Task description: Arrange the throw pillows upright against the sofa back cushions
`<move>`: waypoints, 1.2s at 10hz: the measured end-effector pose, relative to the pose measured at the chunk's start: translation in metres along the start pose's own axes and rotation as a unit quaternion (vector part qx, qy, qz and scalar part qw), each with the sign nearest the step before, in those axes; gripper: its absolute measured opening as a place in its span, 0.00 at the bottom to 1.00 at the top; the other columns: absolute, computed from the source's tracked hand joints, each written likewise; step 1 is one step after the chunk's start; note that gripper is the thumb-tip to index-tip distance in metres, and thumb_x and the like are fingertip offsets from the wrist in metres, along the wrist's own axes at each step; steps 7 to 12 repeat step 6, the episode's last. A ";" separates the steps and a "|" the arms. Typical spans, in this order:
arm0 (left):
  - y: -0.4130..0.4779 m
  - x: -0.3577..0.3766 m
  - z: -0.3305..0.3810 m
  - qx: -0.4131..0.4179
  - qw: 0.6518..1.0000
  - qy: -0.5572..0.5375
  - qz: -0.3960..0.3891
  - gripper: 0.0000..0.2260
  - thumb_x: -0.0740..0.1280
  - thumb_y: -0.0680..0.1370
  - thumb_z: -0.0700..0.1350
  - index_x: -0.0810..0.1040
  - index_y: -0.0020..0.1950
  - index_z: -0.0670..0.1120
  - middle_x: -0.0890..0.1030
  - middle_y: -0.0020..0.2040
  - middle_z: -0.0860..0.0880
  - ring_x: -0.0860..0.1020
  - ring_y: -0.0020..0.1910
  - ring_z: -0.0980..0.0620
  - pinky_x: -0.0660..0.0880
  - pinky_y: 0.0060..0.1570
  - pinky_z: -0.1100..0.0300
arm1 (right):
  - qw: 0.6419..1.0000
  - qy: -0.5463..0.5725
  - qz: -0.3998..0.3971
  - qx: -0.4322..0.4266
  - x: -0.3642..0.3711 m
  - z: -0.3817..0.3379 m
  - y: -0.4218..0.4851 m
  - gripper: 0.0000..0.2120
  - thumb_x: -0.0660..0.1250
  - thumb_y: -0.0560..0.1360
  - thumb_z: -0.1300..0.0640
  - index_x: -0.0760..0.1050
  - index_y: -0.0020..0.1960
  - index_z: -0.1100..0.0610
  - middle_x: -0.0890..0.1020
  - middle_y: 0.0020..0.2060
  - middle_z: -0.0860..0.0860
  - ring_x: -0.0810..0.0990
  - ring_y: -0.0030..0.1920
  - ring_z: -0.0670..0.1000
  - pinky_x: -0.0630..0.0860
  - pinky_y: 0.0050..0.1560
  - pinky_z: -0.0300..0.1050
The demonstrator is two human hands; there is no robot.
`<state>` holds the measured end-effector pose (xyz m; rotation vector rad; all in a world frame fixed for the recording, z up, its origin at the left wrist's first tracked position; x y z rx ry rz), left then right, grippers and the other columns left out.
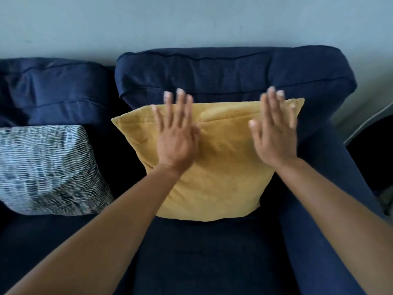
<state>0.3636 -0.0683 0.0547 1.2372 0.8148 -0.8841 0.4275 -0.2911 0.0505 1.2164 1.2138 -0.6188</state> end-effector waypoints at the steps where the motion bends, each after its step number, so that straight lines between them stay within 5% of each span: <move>1: -0.023 0.033 0.027 0.060 0.994 0.024 -0.084 0.28 0.45 0.85 0.55 0.53 0.83 0.44 0.52 0.84 0.45 0.46 0.82 0.42 0.34 0.78 0.43 | 0.992 -0.020 -0.045 -0.119 0.026 -0.051 -0.017 0.31 0.47 0.84 0.44 0.49 0.81 0.58 0.48 0.81 0.53 0.46 0.81 0.53 0.40 0.79 0.55; 2: -0.028 0.053 -0.011 0.000 0.987 0.069 -0.143 0.30 0.40 0.83 0.59 0.46 0.83 0.46 0.47 0.84 0.47 0.42 0.82 0.46 0.30 0.77 0.46 | 0.988 -0.060 -0.086 -0.116 0.052 -0.036 -0.022 0.31 0.45 0.83 0.42 0.50 0.81 0.57 0.51 0.81 0.53 0.47 0.81 0.52 0.42 0.79 0.56; 4: -0.038 0.038 -0.075 -0.027 0.981 0.123 -0.150 0.29 0.40 0.85 0.58 0.42 0.83 0.47 0.44 0.84 0.46 0.41 0.82 0.44 0.40 0.79 0.38 | 0.988 -0.040 -0.135 0.068 0.048 0.040 -0.031 0.32 0.38 0.83 0.40 0.42 0.81 0.55 0.42 0.81 0.50 0.39 0.80 0.50 0.43 0.79 0.59; 6: -0.064 -0.022 -0.066 -0.060 0.992 0.042 -0.100 0.29 0.48 0.85 0.56 0.50 0.83 0.44 0.48 0.83 0.41 0.44 0.82 0.41 0.40 0.79 0.40 | 0.986 0.033 -0.121 0.106 -0.005 0.018 -0.041 0.30 0.46 0.84 0.42 0.49 0.81 0.57 0.46 0.81 0.54 0.44 0.80 0.53 0.46 0.77 0.60; 12: -0.064 -0.022 -0.066 -0.060 0.992 0.042 -0.100 0.29 0.48 0.85 0.56 0.50 0.83 0.44 0.48 0.83 0.41 0.44 0.82 0.41 0.40 0.79 0.40 | 0.986 0.033 -0.121 0.106 -0.005 0.018 -0.041 0.30 0.46 0.84 0.42 0.49 0.81 0.57 0.46 0.81 0.54 0.44 0.80 0.53 0.46 0.77 0.60</move>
Point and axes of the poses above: each hand's wrist, its own y-axis towards the middle knuckle, its own x-axis out of the palm, z = x × y, the point moved 7 cm from there along y, towards the middle knuckle
